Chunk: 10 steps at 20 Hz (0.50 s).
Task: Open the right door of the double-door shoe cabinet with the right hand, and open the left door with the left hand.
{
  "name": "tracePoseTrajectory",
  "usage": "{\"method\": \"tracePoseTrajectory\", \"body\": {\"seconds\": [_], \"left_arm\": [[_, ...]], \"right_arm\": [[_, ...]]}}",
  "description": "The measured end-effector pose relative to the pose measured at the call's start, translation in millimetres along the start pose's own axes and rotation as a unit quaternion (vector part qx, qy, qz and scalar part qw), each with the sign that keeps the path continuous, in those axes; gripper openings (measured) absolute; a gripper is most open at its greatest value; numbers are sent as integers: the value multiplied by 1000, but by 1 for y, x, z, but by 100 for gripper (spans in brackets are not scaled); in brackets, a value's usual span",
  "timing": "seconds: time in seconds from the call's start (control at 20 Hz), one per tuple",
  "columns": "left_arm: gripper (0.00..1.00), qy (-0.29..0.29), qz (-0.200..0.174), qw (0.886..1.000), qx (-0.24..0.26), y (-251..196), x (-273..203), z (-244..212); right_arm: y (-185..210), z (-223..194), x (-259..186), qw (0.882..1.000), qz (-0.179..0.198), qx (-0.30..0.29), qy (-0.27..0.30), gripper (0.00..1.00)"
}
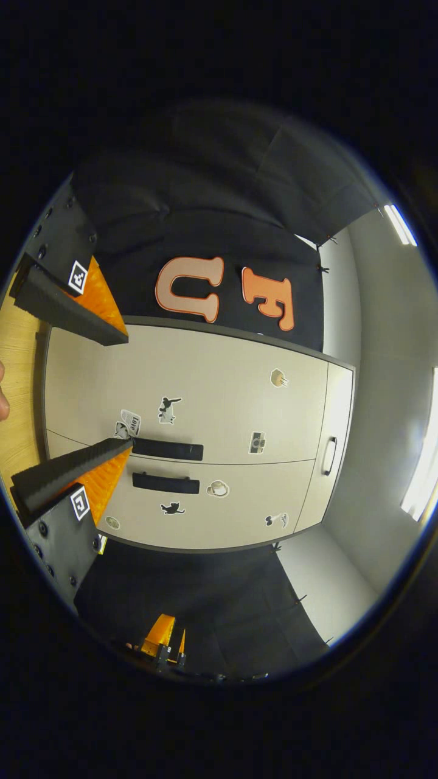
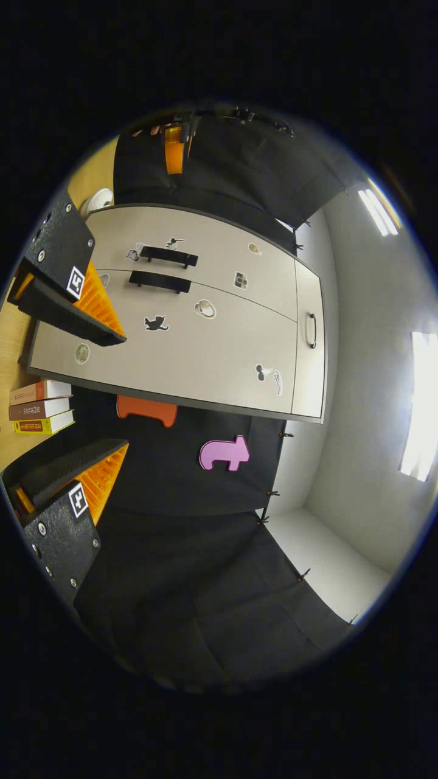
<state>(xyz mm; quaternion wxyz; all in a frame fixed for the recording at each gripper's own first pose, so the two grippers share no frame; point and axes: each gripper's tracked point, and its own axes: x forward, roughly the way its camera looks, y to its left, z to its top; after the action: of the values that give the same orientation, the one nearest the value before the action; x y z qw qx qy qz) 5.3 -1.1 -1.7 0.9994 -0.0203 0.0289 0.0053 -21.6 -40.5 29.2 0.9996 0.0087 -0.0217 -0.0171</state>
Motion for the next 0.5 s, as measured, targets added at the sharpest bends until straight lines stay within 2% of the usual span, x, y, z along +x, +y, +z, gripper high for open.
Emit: {"method": "tracePoseTrajectory", "body": {"seconds": [0.5], "left_arm": [[99,8,22,1000,14,17,-12,-1]], "right_arm": [[14,10,-13,1000,13,6,-2,93]]}}
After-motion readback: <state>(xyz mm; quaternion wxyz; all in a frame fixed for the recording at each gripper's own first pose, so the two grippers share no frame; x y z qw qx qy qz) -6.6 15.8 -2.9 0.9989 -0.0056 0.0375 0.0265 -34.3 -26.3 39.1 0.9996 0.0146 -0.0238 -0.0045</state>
